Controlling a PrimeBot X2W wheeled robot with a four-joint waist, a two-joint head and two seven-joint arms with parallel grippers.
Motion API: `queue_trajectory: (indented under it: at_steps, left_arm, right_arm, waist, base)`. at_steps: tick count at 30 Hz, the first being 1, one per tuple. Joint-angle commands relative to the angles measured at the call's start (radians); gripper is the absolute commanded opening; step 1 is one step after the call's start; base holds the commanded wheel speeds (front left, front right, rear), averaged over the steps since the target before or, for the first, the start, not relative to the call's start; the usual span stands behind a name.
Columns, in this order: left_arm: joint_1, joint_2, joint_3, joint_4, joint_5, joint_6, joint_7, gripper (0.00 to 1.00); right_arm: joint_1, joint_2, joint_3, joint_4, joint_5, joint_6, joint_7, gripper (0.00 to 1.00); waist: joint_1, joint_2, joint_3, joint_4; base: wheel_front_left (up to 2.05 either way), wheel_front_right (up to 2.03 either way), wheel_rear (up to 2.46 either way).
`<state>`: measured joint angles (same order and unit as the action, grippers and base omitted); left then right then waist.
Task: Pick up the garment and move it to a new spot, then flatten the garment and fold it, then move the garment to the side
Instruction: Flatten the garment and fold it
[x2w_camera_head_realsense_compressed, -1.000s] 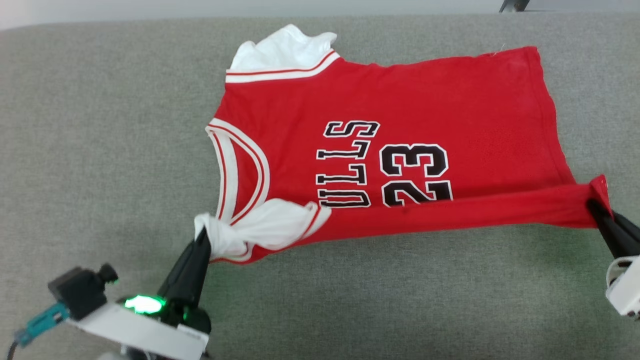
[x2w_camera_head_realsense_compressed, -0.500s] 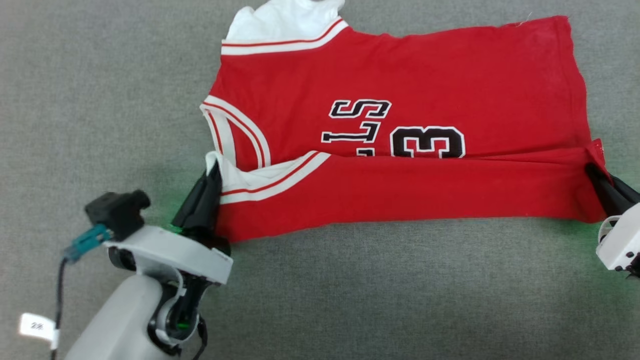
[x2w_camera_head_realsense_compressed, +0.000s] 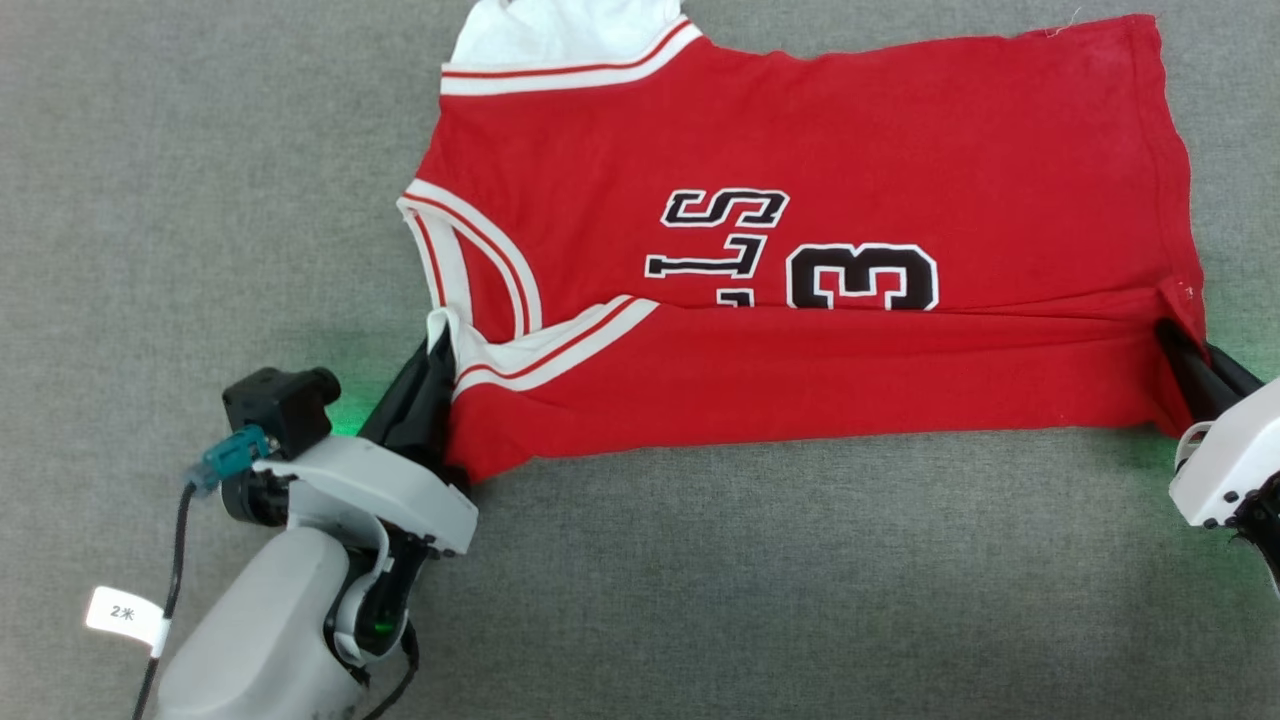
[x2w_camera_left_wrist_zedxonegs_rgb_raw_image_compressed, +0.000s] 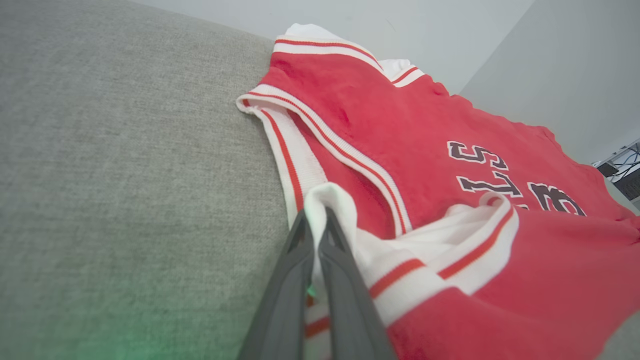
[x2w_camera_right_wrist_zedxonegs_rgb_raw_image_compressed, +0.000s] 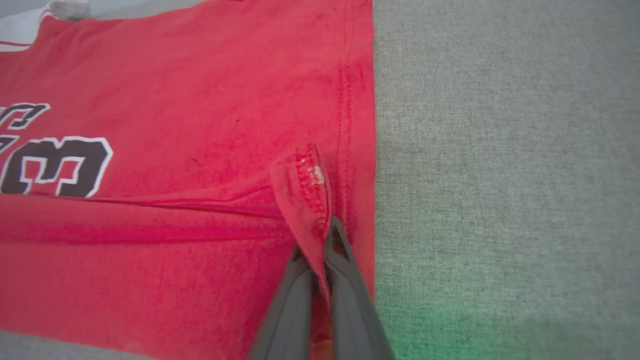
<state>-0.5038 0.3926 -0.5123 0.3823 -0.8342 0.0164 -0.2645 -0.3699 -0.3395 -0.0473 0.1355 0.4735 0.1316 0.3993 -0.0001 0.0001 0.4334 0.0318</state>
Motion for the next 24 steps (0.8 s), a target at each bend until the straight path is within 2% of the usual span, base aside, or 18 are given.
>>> queue_trajectory:
  at_steps: [1, 3, 4, 5, 6, 7, 10, 14, 19, 24]
  left_arm:
    - [0.001, 0.002, -0.001, 0.033, 0.006, -0.005, 0.003, 0.23]
    - [0.001, 0.001, -0.001, 0.051, 0.006, -0.011, 0.003, 0.36]
    - [0.001, 0.003, -0.001, 0.059, 0.008, -0.013, 0.003, 0.46]
    - [-0.001, 0.008, -0.001, 0.064, 0.012, -0.012, 0.003, 0.79]
    - [-0.002, 0.011, -0.001, 0.066, 0.013, -0.011, 0.002, 1.00]
    - [-0.003, 0.014, 0.002, 0.064, 0.014, -0.010, 0.002, 1.00]
    - [0.001, 0.022, -0.004, 0.049, 0.025, -0.005, 0.005, 1.00]
    - [0.021, 0.062, -0.003, -0.008, 0.037, 0.022, 0.026, 1.00]
    - [0.060, 0.133, 0.003, -0.149, 0.046, 0.091, 0.106, 1.00]
    - [0.102, 0.239, 0.037, -0.330, 0.042, 0.189, 0.226, 1.00]
  right_arm:
    - [-0.011, -0.004, 0.006, 0.014, -0.008, -0.002, -0.011, 0.00]
    - [-0.013, -0.004, 0.012, 0.025, -0.009, -0.002, -0.018, 0.00]
    - [-0.013, -0.004, 0.014, 0.031, -0.009, -0.002, -0.026, 0.19]
    - [-0.013, -0.004, 0.016, 0.038, -0.011, -0.002, -0.030, 0.42]
    - [-0.012, -0.003, 0.016, 0.043, -0.013, -0.002, -0.038, 0.97]
    - [-0.010, -0.002, 0.012, 0.047, -0.014, -0.002, -0.046, 1.00]
    - [0.002, 0.006, 0.012, 0.051, -0.009, -0.002, -0.059, 1.00]
    - [0.020, 0.014, 0.000, 0.034, -0.004, -0.002, -0.085, 1.00]
    - [0.060, 0.020, -0.023, -0.017, -0.012, -0.002, -0.110, 1.00]
    - [0.094, 0.034, -0.034, -0.079, -0.017, -0.002, -0.112, 1.00]
  waist:
    - [0.0001, -0.0001, -0.006, 0.000]
    - [0.0001, -0.0001, -0.014, -0.001]
    - [0.0001, -0.0001, -0.019, -0.002]
    - [0.0001, -0.0001, -0.024, -0.002]
    - [0.0001, -0.0001, -0.030, -0.002]
    - [0.0001, -0.0001, -0.037, -0.001]
    - [0.0001, -0.0001, -0.055, 0.000]
    - [0.0001, -0.0001, -0.087, -0.001]
    - [0.0001, -0.0001, -0.112, 0.002]
    - [0.0001, -0.0001, -0.117, -0.002]
  base:
    - [0.00, 0.00, 0.00]
    - [0.00, 0.00, 0.00]
    - [0.00, 0.00, 0.00]
    - [0.00, 0.00, 0.00]
    - [0.00, 0.00, 0.00]
    - [0.00, 0.00, 0.00]
    - [0.00, 0.00, 0.00]
    - [0.00, 0.00, 0.00]
    - [0.00, 0.00, 0.00]
    - [0.00, 0.00, 0.00]
